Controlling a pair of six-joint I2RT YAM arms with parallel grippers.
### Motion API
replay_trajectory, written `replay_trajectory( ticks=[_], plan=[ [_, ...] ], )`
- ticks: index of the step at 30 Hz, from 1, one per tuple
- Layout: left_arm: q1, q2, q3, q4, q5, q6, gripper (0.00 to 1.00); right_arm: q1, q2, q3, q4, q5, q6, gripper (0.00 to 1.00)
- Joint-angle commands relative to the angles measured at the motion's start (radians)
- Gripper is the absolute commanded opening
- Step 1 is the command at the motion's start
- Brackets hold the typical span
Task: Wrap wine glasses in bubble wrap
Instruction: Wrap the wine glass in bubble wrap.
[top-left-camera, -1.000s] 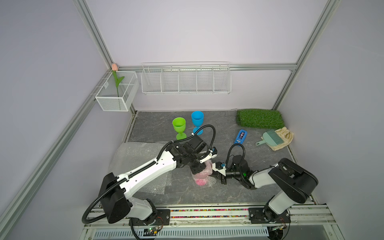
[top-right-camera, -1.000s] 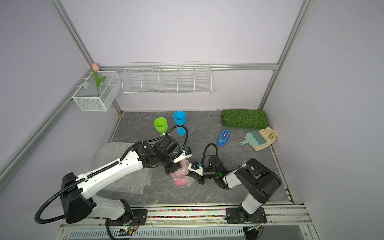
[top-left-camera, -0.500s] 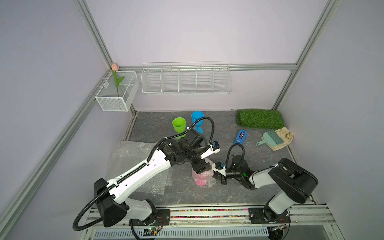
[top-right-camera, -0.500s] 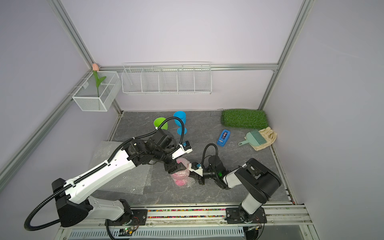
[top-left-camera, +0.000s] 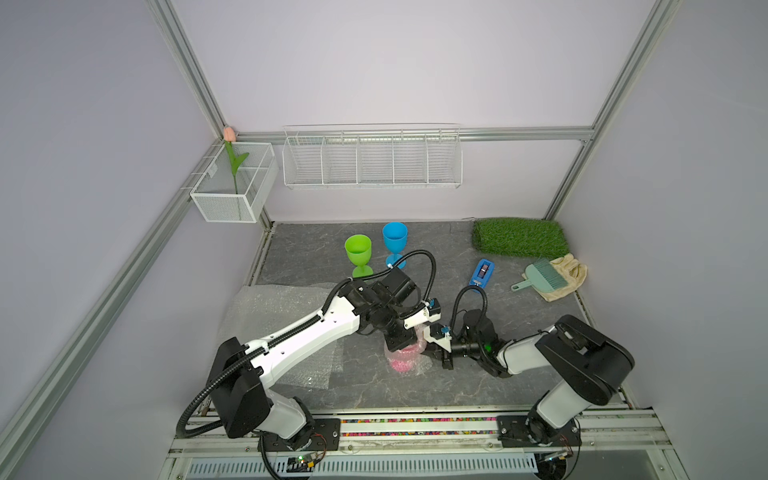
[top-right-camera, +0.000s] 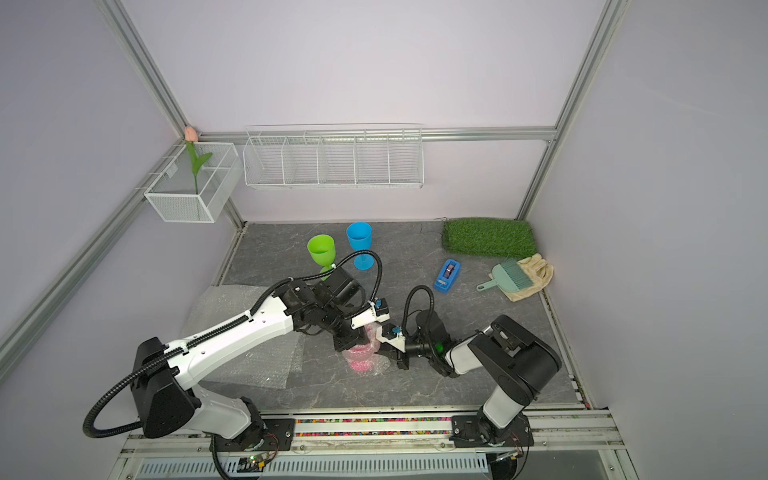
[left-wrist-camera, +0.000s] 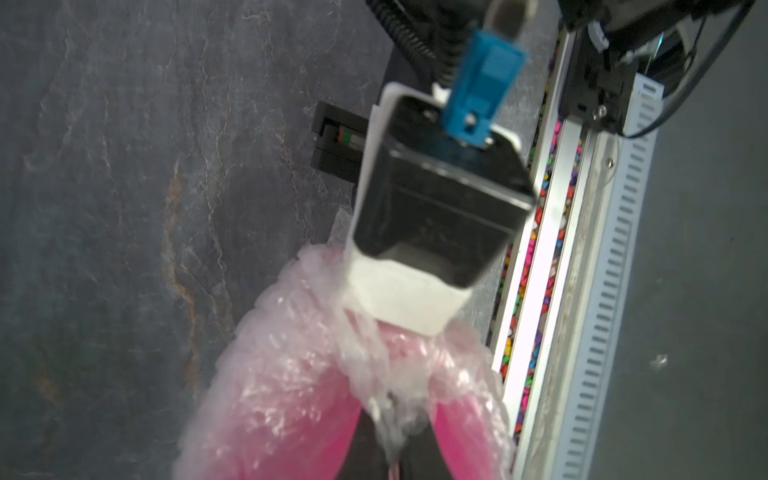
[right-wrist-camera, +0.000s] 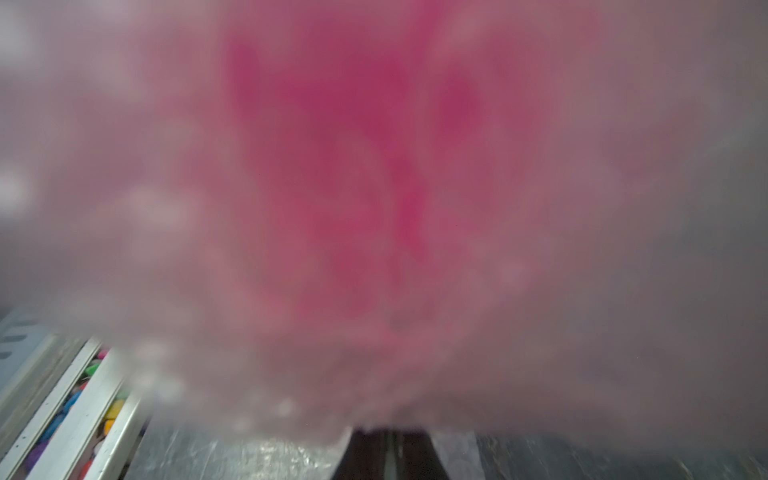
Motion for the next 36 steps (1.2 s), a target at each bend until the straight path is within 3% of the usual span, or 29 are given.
replay_trajectory(
  ticks=[1, 6, 11, 13, 19, 24, 28, 36],
  plan=[
    [0.015, 0.044, -0.07, 0.002, -0.008, -0.012, 0.01, -0.003, 0.018, 0.01, -0.022, -0.027, -0.003, 0.07],
    [0.02, 0.085, -0.166, 0.061, 0.034, -0.044, 0.01, -0.002, 0.022, 0.012, -0.023, -0.027, -0.003, 0.07],
    [0.021, 0.112, -0.209, 0.075, 0.039, -0.076, 0.13, -0.002, 0.021, 0.013, -0.023, -0.024, -0.004, 0.07],
    [0.021, 0.094, -0.207, 0.07, 0.027, -0.082, 0.19, -0.003, 0.018, 0.011, -0.023, -0.022, -0.006, 0.07],
    [0.027, -0.023, -0.103, -0.027, -0.054, -0.094, 0.25, -0.007, 0.009, 0.005, -0.017, -0.01, -0.007, 0.07],
    [0.027, -0.081, 0.016, -0.07, -0.079, -0.117, 0.51, -0.007, 0.005, 0.003, -0.016, -0.013, -0.006, 0.07],
    [0.027, -0.08, 0.054, -0.014, -0.031, -0.141, 0.5, -0.007, 0.005, 0.003, -0.016, -0.016, -0.004, 0.07],
    [0.027, -0.011, 0.05, 0.006, -0.015, -0.162, 0.26, -0.008, 0.007, 0.007, -0.016, -0.022, -0.003, 0.07]
  ],
)
